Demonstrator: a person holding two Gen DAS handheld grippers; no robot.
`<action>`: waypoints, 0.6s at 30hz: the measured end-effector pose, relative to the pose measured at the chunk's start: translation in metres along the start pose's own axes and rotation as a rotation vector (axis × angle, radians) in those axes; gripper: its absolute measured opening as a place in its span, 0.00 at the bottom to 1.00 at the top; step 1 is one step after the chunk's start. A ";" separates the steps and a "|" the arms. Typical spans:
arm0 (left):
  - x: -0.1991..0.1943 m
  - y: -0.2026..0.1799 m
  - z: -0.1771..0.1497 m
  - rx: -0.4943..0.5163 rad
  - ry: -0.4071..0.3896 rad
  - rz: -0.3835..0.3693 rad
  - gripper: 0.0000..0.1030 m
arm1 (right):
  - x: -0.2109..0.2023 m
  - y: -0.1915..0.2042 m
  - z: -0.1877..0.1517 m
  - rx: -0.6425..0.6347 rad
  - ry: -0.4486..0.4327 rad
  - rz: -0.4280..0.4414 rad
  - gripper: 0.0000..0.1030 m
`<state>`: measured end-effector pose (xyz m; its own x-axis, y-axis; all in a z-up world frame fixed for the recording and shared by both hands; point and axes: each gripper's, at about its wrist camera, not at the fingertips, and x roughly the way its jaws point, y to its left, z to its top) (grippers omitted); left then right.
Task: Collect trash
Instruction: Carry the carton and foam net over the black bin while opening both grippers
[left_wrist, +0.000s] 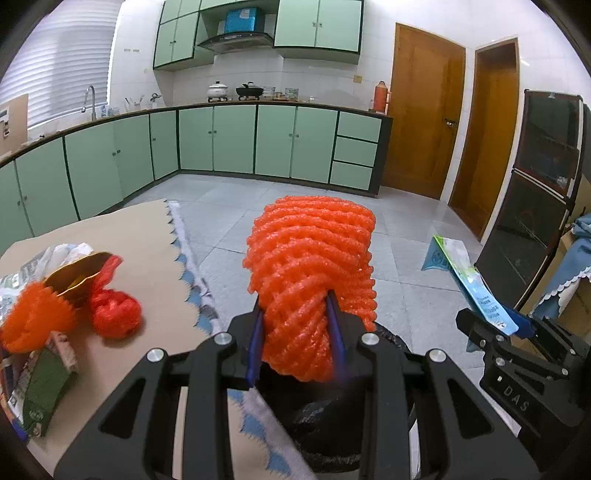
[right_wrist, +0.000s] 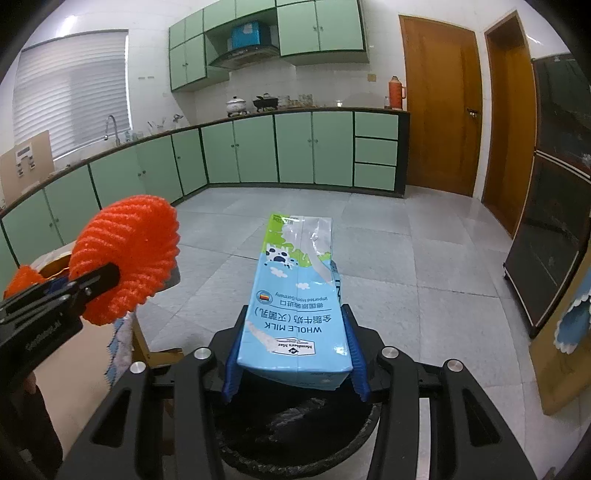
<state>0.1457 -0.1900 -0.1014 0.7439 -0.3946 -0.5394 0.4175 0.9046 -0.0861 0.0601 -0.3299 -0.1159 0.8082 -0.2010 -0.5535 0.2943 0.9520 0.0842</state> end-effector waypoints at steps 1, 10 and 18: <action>0.004 -0.002 0.000 0.001 0.002 -0.001 0.28 | 0.002 -0.002 -0.001 0.004 0.003 -0.001 0.45; 0.041 -0.015 0.003 0.007 0.059 -0.030 0.34 | 0.038 -0.021 -0.010 0.030 0.068 -0.022 0.45; 0.058 -0.021 0.004 0.007 0.102 -0.069 0.63 | 0.064 -0.040 -0.018 0.041 0.146 -0.020 0.61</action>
<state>0.1824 -0.2329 -0.1278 0.6562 -0.4371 -0.6151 0.4697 0.8746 -0.1204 0.0910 -0.3766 -0.1701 0.7201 -0.1815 -0.6697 0.3326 0.9373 0.1036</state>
